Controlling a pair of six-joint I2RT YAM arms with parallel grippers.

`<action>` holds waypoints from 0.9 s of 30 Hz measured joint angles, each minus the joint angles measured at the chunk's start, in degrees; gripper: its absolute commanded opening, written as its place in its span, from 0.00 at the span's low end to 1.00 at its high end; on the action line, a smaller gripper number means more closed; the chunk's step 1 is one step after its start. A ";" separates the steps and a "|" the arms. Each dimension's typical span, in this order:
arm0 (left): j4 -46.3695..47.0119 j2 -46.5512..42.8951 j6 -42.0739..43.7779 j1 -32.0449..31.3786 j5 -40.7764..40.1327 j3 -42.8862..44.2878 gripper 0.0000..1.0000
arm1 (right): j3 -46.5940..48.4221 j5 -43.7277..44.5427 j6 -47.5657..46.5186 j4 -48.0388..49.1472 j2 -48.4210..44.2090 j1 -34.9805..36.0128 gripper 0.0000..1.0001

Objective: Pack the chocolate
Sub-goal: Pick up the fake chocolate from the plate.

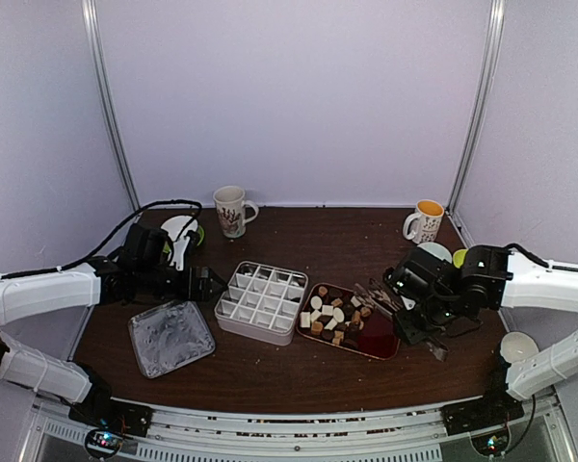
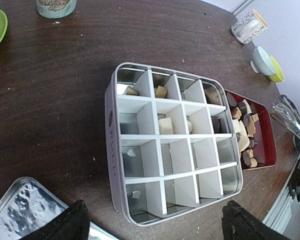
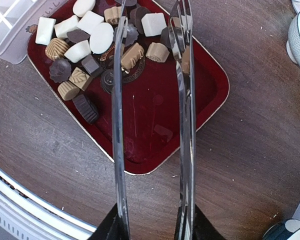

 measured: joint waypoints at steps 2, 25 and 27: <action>0.15 0.02 0.00 0.00 0.00 0.00 0.95 | -0.20 -0.04 0.15 -0.35 -0.02 -0.33 0.39; 7.80 0.00 -0.04 -0.28 4.76 -4.02 0.95 | -0.76 -3.91 -0.70 -2.19 4.28 -2.89 0.38; 7.89 0.00 -0.04 -0.28 4.76 -4.24 0.95 | -1.03 -3.91 -0.66 -2.16 4.33 -2.95 0.37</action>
